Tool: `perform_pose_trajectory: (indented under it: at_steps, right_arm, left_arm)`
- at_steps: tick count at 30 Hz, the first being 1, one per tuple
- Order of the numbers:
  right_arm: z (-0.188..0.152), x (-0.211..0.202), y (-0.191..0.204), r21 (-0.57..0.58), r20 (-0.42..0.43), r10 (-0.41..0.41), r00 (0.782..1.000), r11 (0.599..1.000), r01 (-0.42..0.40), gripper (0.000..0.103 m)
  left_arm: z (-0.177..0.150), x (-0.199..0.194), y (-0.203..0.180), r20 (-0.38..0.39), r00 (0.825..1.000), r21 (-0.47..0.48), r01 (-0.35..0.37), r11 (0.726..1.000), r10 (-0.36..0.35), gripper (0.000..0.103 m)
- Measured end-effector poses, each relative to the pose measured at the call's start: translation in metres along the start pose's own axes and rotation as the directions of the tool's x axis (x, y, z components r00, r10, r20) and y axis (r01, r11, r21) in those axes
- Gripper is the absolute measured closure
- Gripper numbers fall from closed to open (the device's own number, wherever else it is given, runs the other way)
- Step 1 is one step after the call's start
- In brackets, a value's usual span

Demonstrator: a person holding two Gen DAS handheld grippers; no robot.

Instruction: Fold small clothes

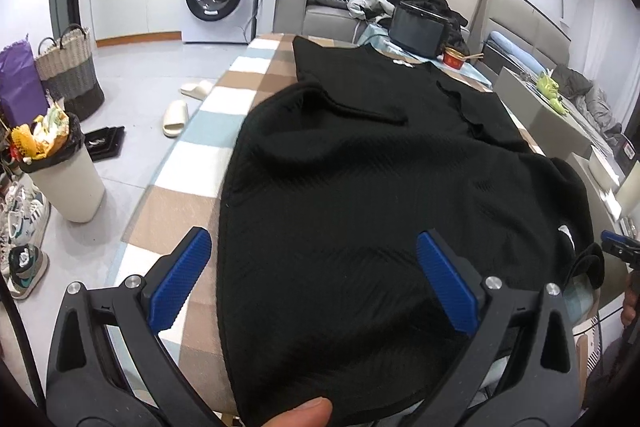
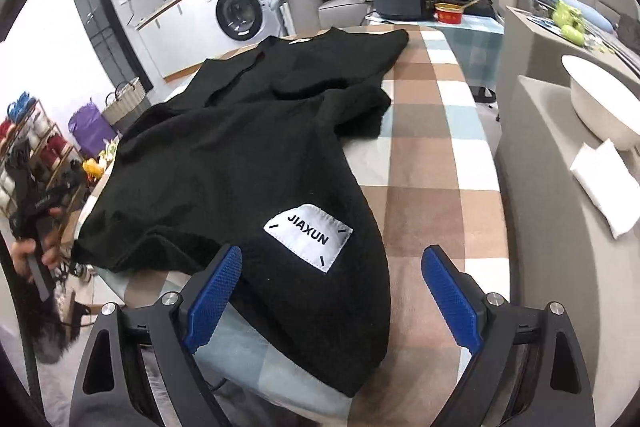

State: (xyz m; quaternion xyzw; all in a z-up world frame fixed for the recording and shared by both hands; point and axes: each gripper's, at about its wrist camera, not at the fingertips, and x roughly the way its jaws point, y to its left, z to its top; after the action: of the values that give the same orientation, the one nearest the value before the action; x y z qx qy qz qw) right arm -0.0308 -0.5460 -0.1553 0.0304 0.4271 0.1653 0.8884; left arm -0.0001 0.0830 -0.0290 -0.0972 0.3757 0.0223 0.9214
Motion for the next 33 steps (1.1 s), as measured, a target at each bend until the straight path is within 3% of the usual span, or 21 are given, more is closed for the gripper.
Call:
perform_pose_trajectory:
  at_steps: [4,8,10,12,13,15,20,23,28,33]
  right_arm:
    - [-0.003,0.013,-0.013,0.057,-0.047,0.013,0.999,0.998,-0.01,0.02]
    - [-0.001,0.014,-0.02,0.063,-0.018,0.013,1.0,0.998,-0.011,0.024]
    - [0.002,0.019,-0.024,0.077,-0.021,0.012,1.0,0.997,-0.01,0.036]
    - [0.005,0.026,-0.027,0.084,-0.03,0.008,1.0,0.996,-0.006,0.06]
    - [0.007,0.03,-0.029,0.086,-0.032,0.002,0.999,0.996,0.001,0.067]
    - [0.009,0.036,-0.03,0.084,-0.035,-0.02,0.999,0.996,0.023,0.096]
    - [0.006,0.025,-0.034,0.116,-0.069,0.085,0.994,0.99,-0.077,0.098]
    - [-0.004,0.017,-0.04,0.167,-0.137,0.171,0.976,0.975,-0.147,0.098]
    - [-0.009,0.019,-0.044,0.152,-0.177,0.085,0.981,0.987,-0.058,0.095]
    - [-0.005,0.024,-0.038,0.148,-0.151,0.102,0.983,0.986,-0.079,0.085]
  left_arm:
    - [-0.003,0.008,0.005,-0.029,0.999,0.007,-0.02,1.0,0.02,0.001]
    - [-0.005,0.017,0.014,-0.046,0.998,-0.007,-0.038,0.999,0.038,0.001]
    - [-0.005,0.024,0.019,-0.052,0.998,-0.021,-0.047,0.999,0.046,0.001]
    - [-0.006,0.03,0.023,-0.061,0.996,-0.032,-0.059,0.998,0.057,0.001]
    - [-0.006,0.033,0.026,-0.067,0.996,-0.036,-0.064,0.997,0.061,0.001]
    - [-0.006,0.036,0.029,-0.071,0.995,-0.044,-0.067,0.997,0.063,0.001]
    - [-0.003,0.036,0.036,-0.061,0.995,-0.047,-0.076,0.996,0.073,0.001]
    - [-0.002,0.038,0.039,-0.058,0.996,-0.06,-0.073,0.996,0.069,0.001]
    - [-0.005,0.045,0.044,-0.091,0.994,-0.076,-0.071,0.995,0.064,0.001]
    - [-0.006,0.051,0.045,-0.101,0.992,-0.057,-0.08,0.995,0.074,0.002]
